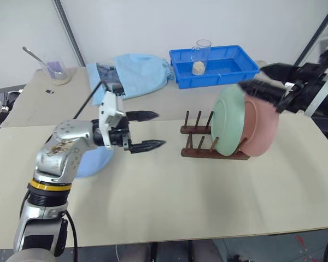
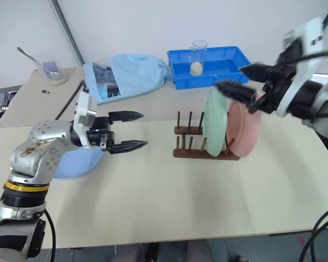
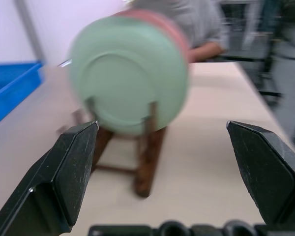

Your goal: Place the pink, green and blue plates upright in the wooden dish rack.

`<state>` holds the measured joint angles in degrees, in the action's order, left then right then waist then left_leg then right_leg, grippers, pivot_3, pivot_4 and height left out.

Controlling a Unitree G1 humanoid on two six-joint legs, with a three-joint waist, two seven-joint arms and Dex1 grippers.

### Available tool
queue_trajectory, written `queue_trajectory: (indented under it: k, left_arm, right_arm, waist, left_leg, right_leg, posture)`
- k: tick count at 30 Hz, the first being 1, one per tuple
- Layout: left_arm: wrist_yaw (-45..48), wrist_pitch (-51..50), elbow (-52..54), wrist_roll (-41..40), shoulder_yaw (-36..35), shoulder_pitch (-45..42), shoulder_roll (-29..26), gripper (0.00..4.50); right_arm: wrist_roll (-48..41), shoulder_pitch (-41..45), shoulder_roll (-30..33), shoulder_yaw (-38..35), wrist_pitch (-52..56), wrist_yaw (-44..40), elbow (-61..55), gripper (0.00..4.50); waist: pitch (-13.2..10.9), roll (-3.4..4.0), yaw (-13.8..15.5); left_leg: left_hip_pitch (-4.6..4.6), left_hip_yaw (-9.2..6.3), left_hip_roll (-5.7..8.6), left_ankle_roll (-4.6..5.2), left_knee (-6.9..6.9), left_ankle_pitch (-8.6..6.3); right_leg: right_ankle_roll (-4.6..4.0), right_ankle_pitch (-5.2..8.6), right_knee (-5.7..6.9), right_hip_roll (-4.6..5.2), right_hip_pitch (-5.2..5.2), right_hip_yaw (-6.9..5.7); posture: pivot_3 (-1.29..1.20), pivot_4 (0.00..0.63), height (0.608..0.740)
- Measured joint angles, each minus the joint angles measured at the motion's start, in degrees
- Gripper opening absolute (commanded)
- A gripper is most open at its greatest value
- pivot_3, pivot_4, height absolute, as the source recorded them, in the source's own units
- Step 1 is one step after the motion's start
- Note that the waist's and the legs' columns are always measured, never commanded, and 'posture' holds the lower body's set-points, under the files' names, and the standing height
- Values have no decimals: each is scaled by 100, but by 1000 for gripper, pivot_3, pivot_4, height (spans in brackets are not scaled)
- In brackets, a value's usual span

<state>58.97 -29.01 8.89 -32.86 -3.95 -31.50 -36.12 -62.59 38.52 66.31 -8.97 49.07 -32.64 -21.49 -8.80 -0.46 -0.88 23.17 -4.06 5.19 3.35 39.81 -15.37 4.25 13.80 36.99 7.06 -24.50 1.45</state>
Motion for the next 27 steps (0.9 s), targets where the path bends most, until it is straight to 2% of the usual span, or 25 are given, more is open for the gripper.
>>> queue_trajectory:
  k: [4, 7, 15, 21, 27]
  left_arm:
    - [-1039, -189, 251, 123, -632, 509, 5, 4500]
    - [-2272, -195, 379, 516, -1333, 1033, 192, 4500]
    - [-4308, -933, 583, 765, -2617, 2068, 663, 4500]
    - [-5322, -1616, 706, 674, -3311, 2298, 1179, 4500]
    - [-5682, -2414, 614, 476, -3351, 2290, 1305, 4500]
  right_arm:
    - [631, 57, -150, 486, -389, -1006, -213, 4479]
    - [1085, 231, -357, 833, -688, -1613, -204, 4479]
    - [1524, 396, -786, 1075, -760, -2608, 31, 4479]
    - [1851, 518, -988, 1175, -867, -3092, 129, 4479]
    - [2111, 629, -1192, 1325, -901, -3359, 189, 4479]
  waist:
    - [0, 0, 13]
    - [-1, -1, 25]
    - [-2, -5, 140]
    - [-1, -9, 185]
    - [-2, -15, 173]
  left_leg:
    - [0, 0, 1, -6, 1, 2]
    - [1, 2, 0, -39, -4, 21]
    - [6, 2, 3, -44, -2, 21]
    - [4, 2, 3, -49, -2, 22]
    - [4, 2, 4, -54, -4, 25]
  right_leg:
    - [0, 0, 0, 3, 0, 2]
    - [0, 0, -1, 2, -9, 8]
    - [0, -1, -1, 8, -12, 9]
    - [-2, -2, 1, 11, -11, 6]
    - [-3, -3, 7, 11, -14, 6]
  posture:
    - [0, 150, 740]
    - [0, 150, 740]
    - [0, 150, 740]
    - [0, 150, 740]
    - [0, 150, 740]
